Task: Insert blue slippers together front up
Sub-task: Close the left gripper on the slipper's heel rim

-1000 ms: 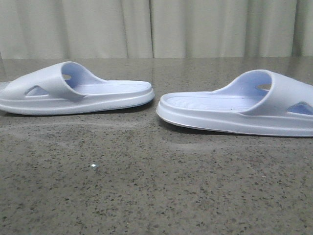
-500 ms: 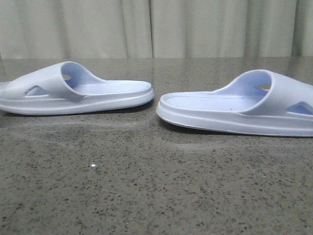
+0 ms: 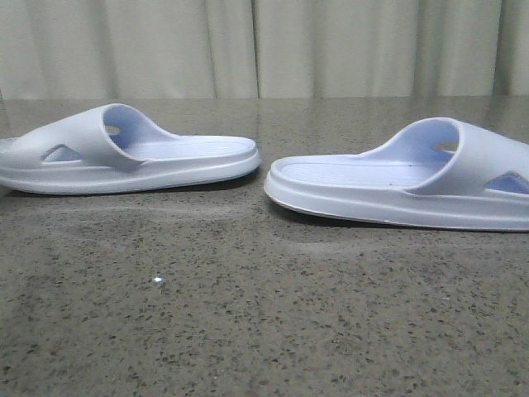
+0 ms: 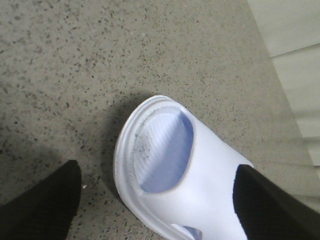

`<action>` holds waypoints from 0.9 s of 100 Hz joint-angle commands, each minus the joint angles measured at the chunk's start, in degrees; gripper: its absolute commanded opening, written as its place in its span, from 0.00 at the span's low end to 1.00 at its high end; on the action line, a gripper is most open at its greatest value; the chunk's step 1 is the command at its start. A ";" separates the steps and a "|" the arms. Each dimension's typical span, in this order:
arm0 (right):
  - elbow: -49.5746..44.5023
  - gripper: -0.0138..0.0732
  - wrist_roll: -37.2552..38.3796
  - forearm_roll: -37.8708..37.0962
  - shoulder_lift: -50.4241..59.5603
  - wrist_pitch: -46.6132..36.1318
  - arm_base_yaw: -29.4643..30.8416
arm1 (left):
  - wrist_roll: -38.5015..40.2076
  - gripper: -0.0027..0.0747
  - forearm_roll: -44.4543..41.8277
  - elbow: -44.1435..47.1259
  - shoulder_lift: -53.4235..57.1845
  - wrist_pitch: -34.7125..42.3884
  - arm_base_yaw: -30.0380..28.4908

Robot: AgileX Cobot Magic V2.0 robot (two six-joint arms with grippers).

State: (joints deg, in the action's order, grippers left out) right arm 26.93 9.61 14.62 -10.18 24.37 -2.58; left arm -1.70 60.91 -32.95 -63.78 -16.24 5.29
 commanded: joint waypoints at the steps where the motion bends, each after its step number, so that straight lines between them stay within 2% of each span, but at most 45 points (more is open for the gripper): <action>1: 1.88 0.60 -0.10 0.22 -1.18 -4.78 -0.13 | 0.26 0.75 2.77 -2.16 -0.03 1.18 -0.09; 43: 1.88 0.60 -0.10 0.22 -1.18 -4.78 -0.13 | 0.26 0.74 7.15 -2.53 -2.89 0.67 -0.09; 90: 1.88 0.60 -0.10 0.22 -1.18 -4.78 -0.13 | -1.29 0.74 8.85 -6.95 -7.75 -1.82 -0.09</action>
State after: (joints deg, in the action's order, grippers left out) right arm 26.93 9.61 14.62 -10.18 24.37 -2.58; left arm -2.65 67.28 -37.85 -71.72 -18.20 5.29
